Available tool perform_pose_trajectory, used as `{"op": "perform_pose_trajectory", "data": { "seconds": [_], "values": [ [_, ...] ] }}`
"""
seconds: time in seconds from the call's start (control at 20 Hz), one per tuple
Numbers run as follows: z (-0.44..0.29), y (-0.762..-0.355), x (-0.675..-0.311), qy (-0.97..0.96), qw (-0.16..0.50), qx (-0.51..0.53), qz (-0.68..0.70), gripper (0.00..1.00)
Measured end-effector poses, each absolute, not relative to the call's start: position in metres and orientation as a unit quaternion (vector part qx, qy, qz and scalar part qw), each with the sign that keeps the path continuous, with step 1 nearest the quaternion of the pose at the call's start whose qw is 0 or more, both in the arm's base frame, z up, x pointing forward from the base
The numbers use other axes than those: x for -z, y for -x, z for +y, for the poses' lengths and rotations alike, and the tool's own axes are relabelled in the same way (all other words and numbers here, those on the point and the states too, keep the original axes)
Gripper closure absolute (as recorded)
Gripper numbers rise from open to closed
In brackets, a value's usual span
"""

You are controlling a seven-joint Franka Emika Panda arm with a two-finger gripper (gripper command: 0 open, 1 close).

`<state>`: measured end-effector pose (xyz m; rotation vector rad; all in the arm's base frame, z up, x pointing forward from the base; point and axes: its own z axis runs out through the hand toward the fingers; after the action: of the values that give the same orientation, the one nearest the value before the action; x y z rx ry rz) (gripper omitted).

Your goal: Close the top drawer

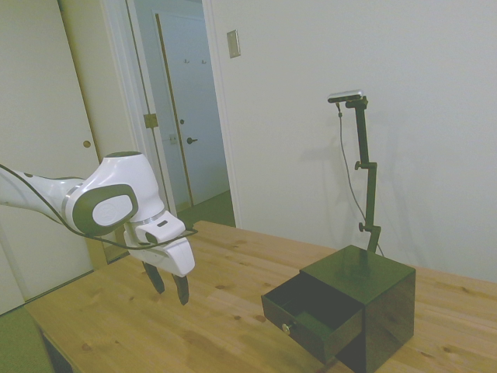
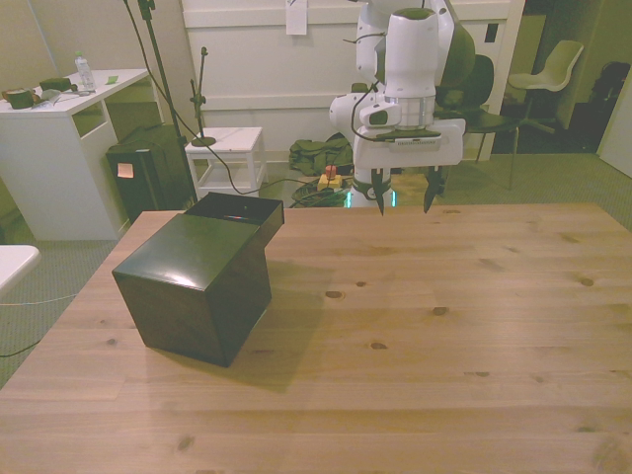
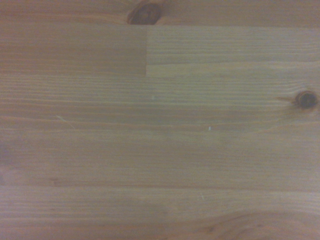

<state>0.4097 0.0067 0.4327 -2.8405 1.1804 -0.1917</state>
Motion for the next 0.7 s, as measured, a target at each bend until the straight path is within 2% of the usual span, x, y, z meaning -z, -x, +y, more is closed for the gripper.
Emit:
{"op": "perform_pose_trajectory", "data": {
  "seconds": [0.4,0.7],
  "values": [
    [-0.014,-0.408,-0.436,0.878,0.049,0.058,0.472,0.00],
    [-0.091,-0.398,-0.435,0.826,0.057,0.056,0.558,0.00]
  ]
}}
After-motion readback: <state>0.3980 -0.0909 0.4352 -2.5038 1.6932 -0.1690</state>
